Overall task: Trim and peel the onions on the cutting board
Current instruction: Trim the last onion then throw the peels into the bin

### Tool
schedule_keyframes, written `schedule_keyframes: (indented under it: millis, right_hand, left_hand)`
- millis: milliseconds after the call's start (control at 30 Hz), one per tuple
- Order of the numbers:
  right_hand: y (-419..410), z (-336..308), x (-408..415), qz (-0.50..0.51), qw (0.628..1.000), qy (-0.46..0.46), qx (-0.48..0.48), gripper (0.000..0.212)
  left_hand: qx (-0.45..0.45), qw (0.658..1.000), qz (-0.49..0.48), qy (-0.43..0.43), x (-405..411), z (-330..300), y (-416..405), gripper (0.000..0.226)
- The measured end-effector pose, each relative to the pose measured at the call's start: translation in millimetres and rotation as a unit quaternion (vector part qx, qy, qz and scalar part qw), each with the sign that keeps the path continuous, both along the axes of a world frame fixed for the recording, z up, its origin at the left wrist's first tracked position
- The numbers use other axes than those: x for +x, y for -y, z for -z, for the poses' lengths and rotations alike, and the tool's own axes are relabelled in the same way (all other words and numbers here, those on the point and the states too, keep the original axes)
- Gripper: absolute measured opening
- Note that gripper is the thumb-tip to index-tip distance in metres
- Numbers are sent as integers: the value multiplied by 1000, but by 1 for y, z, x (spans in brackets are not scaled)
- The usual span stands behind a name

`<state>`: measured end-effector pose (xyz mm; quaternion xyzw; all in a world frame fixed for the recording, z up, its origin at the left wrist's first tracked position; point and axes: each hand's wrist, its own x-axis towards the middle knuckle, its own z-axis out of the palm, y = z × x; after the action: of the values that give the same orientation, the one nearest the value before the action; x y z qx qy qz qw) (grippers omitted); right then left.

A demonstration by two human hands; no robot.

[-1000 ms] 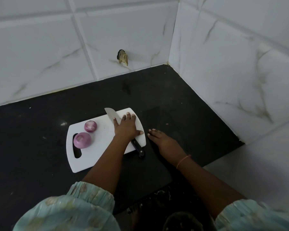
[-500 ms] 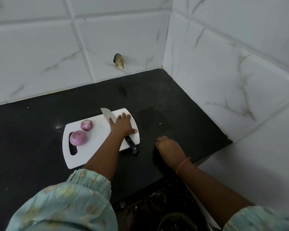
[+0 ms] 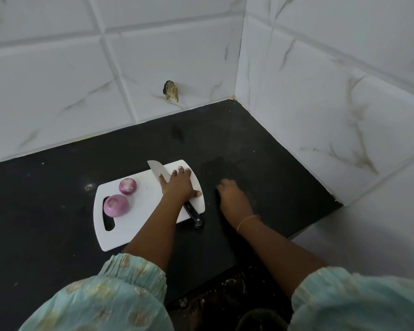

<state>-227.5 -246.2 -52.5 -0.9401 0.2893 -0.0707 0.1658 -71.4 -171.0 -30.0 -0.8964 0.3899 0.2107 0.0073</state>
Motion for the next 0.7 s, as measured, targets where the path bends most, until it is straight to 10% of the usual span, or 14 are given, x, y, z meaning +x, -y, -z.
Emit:
schedule_keyframes:
  millis: [367, 700]
  right_hand:
    - [-12, 5, -58, -189, 979, 20, -70, 38]
    - [-33, 5, -90, -113, 990, 21, -82, 49]
  left_hand:
    - [4, 1000, 3, -3, 0, -2, -1, 88]
    - [-1, 1000, -3, -8, -1, -4, -4, 88]
